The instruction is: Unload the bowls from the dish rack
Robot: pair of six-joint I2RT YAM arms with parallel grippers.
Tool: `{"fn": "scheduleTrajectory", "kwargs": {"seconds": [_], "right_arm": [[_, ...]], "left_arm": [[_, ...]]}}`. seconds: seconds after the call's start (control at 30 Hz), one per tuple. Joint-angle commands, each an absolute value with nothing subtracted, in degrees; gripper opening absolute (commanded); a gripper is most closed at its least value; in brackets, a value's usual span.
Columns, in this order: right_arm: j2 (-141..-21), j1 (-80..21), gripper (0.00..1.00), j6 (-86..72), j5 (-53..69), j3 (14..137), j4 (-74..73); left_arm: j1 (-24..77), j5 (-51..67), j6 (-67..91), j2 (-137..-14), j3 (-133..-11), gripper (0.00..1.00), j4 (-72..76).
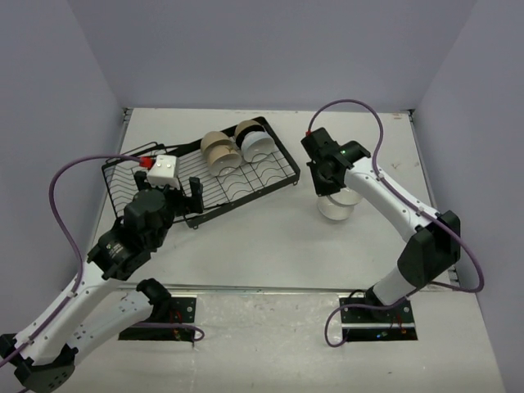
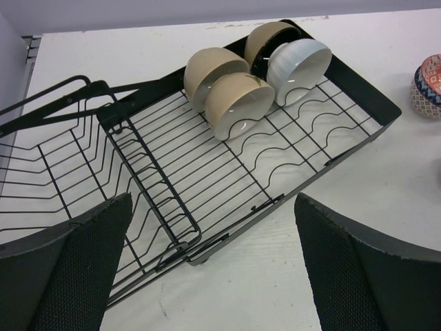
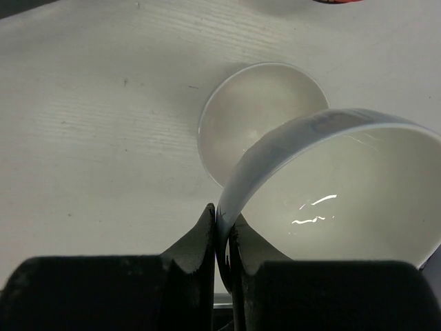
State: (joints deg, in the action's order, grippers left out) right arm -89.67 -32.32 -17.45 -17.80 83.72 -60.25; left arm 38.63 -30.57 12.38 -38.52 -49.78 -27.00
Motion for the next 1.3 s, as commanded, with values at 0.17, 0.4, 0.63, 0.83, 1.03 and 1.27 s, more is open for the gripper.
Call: {"fn": "scheduleTrajectory", "kwargs": {"seconds": [0.17, 0.4, 0.63, 0.83, 1.03, 1.27], "right_arm": [[-95.8, -30.2, 0.0, -16.3, -20.3, 81.2, -56.9], [-99.8, -29.3, 0.07, -17.1, -19.5, 81.6, -55.0], [-100.8, -28.2, 0.13, -17.2, -17.9, 80.2, -53.3], [-99.8, -28.2, 0.2, -17.4, -16.7, 79.5, -52.7], [-98.8, -28.3, 0.31, -18.0, -16.3, 79.2, -53.4], [-96.1, -29.5, 0.33, -19.2, -16.4, 78.7, -55.3]], "left_arm": [[38.2, -29.6, 11.3, -36.4, -48.9, 1.0, -24.3], [38.2, -29.4, 11.3, -36.1, -48.8, 1.0, -24.3], [38.2, -29.6, 11.3, -36.2, -48.7, 1.0, -24.3], [38.2, -29.7, 11.3, -36.4, -48.6, 1.0, -24.3], [38.2, -30.0, 11.3, -36.6, -48.6, 1.0, -24.3], [38.2, -30.1, 11.4, -36.7, -48.7, 1.0, -24.3]]}}
